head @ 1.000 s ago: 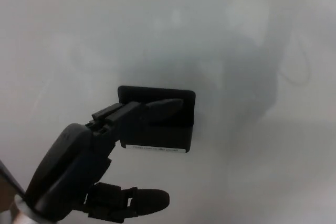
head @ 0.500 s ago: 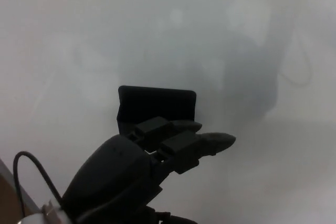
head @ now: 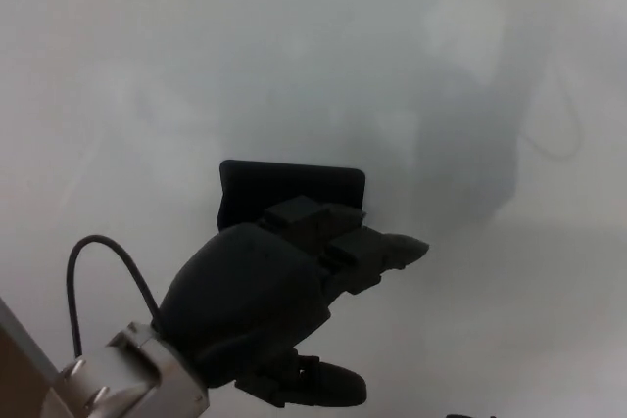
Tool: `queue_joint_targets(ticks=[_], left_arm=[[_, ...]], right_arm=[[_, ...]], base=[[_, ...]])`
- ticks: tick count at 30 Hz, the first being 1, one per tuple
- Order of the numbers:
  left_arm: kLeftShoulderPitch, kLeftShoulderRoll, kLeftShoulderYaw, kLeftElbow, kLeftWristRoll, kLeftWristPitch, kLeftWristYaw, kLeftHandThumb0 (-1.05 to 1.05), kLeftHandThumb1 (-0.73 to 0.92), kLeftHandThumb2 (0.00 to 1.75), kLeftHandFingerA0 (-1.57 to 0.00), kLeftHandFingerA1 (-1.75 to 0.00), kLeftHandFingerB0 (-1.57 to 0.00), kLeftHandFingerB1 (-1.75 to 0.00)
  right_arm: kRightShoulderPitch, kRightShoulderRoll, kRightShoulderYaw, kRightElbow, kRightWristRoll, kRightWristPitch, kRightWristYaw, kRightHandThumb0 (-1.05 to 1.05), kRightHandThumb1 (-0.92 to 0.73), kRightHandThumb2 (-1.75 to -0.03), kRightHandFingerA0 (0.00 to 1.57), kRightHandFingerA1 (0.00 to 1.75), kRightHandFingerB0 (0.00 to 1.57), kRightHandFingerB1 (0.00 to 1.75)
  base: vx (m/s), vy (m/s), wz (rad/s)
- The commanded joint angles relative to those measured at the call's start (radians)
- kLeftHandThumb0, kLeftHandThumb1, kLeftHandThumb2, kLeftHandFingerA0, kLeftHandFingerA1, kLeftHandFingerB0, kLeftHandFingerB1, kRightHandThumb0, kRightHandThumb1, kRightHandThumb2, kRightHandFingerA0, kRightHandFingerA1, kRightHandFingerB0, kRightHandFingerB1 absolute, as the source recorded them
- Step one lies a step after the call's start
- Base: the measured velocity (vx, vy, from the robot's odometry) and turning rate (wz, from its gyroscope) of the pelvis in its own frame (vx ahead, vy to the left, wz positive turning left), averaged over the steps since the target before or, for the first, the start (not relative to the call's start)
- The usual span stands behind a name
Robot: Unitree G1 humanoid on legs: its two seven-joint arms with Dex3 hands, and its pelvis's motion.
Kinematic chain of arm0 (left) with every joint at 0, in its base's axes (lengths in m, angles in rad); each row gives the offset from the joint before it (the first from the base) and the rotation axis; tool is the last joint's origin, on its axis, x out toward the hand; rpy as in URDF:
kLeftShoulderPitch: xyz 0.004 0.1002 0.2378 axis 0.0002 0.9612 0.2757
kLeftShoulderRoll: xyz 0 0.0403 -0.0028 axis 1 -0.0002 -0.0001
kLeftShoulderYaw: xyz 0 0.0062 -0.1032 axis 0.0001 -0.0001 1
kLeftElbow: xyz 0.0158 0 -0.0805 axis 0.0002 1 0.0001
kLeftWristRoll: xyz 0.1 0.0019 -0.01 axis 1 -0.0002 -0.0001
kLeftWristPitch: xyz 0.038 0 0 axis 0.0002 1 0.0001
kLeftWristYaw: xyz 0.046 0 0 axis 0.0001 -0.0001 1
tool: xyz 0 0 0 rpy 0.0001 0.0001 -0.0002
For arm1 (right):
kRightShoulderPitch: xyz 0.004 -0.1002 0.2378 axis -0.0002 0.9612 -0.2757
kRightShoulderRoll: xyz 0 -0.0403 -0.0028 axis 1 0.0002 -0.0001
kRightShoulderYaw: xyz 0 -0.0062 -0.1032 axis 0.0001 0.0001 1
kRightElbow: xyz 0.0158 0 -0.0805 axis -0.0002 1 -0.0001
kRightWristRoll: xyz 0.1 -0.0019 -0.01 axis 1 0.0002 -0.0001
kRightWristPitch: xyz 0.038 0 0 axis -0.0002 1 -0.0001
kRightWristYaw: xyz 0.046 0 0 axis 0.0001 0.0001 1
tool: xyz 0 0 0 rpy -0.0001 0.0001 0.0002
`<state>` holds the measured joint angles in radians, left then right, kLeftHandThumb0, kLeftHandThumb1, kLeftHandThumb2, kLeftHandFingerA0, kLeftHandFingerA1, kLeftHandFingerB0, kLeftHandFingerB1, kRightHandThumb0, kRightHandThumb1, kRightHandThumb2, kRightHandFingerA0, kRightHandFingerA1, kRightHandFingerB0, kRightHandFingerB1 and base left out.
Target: A magnetic marker holder is on the left hand side of the white board, the robot put the index and middle finger into the opening of the container and pull off the magnetic holder and hand it to a human on the left hand side.
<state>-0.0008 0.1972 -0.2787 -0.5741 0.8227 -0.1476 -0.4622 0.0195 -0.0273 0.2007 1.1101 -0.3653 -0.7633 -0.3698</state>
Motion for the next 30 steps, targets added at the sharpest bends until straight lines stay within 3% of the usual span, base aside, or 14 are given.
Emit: queue_joint_targets(ticks=[1,2,8,9,14,15,19,20,30], left_arm=[[-0.078,-0.009,-0.018,0.030,0.263,0.198,-0.134,-0.86,0.64,0.61,-0.16,-0.28,-0.21,-0.28],[-0.090,-0.007,-0.015,0.021,0.276,0.207,-0.151,-0.39,0.25,0.92,0.00,-0.49,0.00,-0.46],[-0.109,-0.010,-0.016,0.001,0.298,0.238,-0.181,-0.39,0.25,0.92,0.00,-0.49,0.00,-0.46],[-0.108,-0.012,-0.018,-0.008,0.299,0.243,-0.189,-0.87,0.65,0.61,-0.17,-0.28,-0.20,-0.28],[-0.083,-0.031,-0.042,-0.026,0.307,0.265,-0.201,-0.87,0.63,0.60,-0.21,-0.30,-0.22,-0.29],[-0.079,-0.034,-0.048,-0.027,0.309,0.269,-0.208,-0.86,0.63,0.60,-0.19,-0.28,-0.22,-0.28],[-0.076,-0.040,-0.059,-0.032,0.320,0.282,-0.224,-0.86,0.63,0.60,-0.19,-0.28,-0.22,-0.28],[-0.074,-0.044,-0.067,-0.028,0.321,0.288,-0.228,-0.87,0.63,0.60,-0.19,-0.29,-0.21,-0.29],[-0.078,-0.049,-0.075,-0.024,0.321,0.311,-0.236,-0.87,0.63,0.61,-0.23,-0.30,-0.21,-0.27]], right_arm=[[-0.017,-0.029,0.012,0.032,-0.037,-0.085,-0.084,-0.50,-0.65,-0.60,0.83,0.61,0.39,0.46],[-0.018,-0.030,0.013,0.035,-0.037,-0.086,-0.084,-0.53,-0.51,-0.86,0.78,0.70,0.36,0.56],[-0.026,-0.034,0.018,0.044,-0.039,-0.091,-0.092,-0.53,-0.51,-0.86,0.78,0.70,0.36,0.56],[-0.027,-0.034,0.018,0.047,-0.038,-0.093,-0.093,-0.52,-0.51,-0.86,0.78,0.70,0.36,0.57],[-0.038,-0.035,0.027,0.054,-0.047,-0.094,-0.109,-0.53,-0.51,-0.86,0.78,0.70,0.37,0.57],[-0.039,-0.035,0.029,0.055,-0.049,-0.094,-0.112,-0.48,-0.64,-0.59,0.84,0.61,0.41,0.47],[-0.041,-0.035,0.032,0.060,-0.051,-0.097,-0.121,-0.48,-0.64,-0.59,0.84,0.61,0.41,0.47],[-0.045,-0.039,0.036,0.061,-0.059,-0.096,-0.131,-0.52,-0.51,-0.86,0.79,0.70,0.37,0.58],[-0.054,-0.042,0.043,0.062,-0.071,-0.090,-0.147,-0.52,-0.51,-0.86,0.78,0.70,0.38,0.58]], base=[[0.00,0.000,0.00],[0.00,0.000,0.00],[0.00,0.000,0.00],[0.00,0.000,0.00],[0.00,0.000,0.00],[0.00,0.000,0.00],[0.00,0.000,0.00],[0.00,0.000,0.00],[0.00,0.000,0.00]])
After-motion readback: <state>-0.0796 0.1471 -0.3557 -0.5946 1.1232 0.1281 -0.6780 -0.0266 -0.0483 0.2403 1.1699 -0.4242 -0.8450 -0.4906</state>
